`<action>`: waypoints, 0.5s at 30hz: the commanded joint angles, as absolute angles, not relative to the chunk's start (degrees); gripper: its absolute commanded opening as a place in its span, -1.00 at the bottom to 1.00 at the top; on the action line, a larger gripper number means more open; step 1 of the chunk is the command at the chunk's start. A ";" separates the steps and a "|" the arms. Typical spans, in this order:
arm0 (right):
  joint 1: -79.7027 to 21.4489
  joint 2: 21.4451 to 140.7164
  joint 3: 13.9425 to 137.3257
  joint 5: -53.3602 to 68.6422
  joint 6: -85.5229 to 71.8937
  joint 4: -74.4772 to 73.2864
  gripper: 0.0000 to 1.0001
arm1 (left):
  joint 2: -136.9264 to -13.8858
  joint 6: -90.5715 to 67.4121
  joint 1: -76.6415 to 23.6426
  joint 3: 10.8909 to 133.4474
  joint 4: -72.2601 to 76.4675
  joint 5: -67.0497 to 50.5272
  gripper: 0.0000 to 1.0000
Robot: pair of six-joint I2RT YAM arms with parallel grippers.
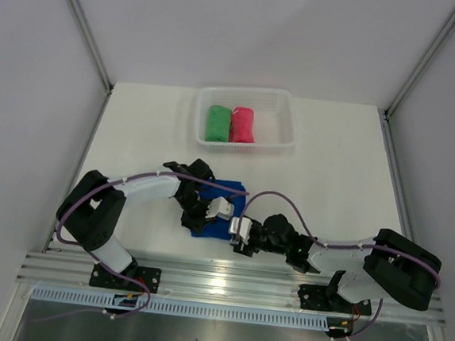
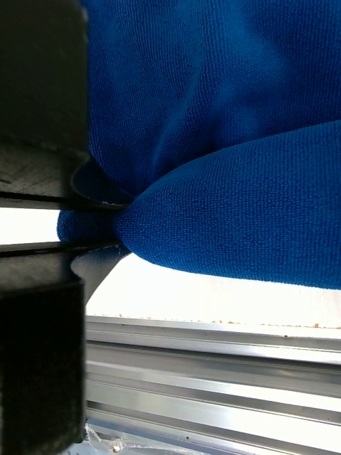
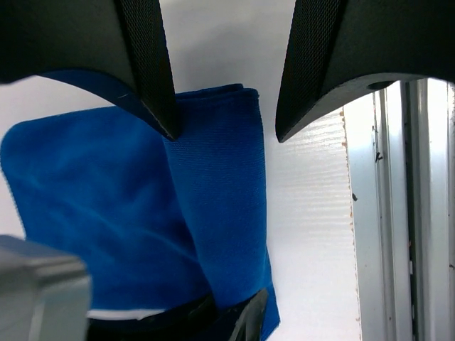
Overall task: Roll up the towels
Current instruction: Roll the towel
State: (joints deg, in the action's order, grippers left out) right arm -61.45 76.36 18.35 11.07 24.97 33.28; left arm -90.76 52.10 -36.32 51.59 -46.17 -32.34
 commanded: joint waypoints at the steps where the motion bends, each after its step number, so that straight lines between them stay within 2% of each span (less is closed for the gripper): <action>1: -61.61 79.80 19.16 12.65 23.64 39.72 0.19 | -91.41 53.09 -35.42 52.91 -47.81 -35.51 -0.65; 6: -61.79 82.44 19.16 14.85 21.19 40.95 0.19 | -91.84 53.00 -34.98 52.65 -47.55 -35.33 -0.65; 11: -61.96 84.55 20.30 11.62 19.60 39.82 0.17 | -92.02 53.26 -34.28 52.65 -47.81 -35.33 -0.63; 12: -62.05 84.81 20.82 10.47 18.99 37.99 0.13 | -92.02 53.35 -34.19 52.56 -48.07 -35.42 -0.63; 15: -61.96 85.25 21.18 8.88 17.32 36.30 -0.20 | -91.85 53.35 -33.14 52.56 -48.60 -35.77 -0.50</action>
